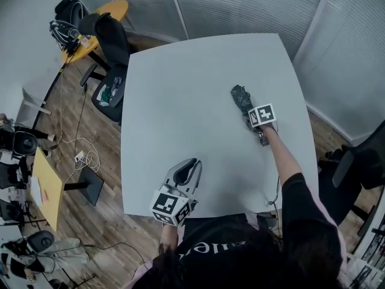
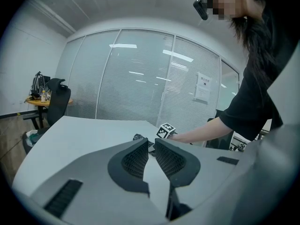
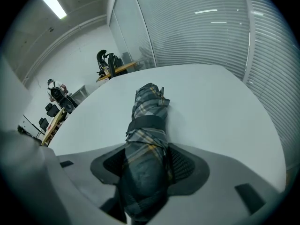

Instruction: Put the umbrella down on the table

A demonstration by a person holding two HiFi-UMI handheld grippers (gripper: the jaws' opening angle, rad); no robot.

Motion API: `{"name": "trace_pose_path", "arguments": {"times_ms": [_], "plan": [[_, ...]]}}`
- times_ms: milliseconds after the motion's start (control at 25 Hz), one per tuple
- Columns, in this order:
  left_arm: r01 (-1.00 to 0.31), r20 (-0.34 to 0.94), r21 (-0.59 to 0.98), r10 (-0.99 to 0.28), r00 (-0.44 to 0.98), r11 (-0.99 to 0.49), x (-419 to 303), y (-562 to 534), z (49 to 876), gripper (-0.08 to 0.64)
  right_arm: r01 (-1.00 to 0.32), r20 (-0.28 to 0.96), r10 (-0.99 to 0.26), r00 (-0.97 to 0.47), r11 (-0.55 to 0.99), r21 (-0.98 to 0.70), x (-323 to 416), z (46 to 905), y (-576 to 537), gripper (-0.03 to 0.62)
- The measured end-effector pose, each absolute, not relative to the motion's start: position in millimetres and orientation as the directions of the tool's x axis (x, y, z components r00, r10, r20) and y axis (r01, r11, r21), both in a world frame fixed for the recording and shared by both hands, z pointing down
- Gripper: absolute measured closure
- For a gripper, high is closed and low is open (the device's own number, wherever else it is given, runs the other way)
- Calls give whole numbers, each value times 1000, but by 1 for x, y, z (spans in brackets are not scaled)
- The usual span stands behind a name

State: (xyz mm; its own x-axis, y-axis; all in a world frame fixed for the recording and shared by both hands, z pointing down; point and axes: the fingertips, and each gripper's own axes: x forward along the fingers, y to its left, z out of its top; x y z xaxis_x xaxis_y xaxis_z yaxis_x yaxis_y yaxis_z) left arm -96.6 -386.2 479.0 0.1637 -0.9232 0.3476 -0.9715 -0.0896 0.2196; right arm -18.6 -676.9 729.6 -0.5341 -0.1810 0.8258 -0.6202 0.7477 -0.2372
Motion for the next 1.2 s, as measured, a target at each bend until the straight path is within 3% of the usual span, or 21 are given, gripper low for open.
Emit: {"name": "trace_pose_path", "arguments": {"times_ms": [480, 1200], "plan": [[-964, 334, 231, -920, 203, -129, -89, -382, 476, 500, -641, 787, -258, -560, 738, -214, 3, 696, -666, 313], [-940, 272, 224, -910, 313, -257, -95, -340, 461, 500, -562, 455, -380, -806, 732, -385, 16, 540, -525, 371]]}}
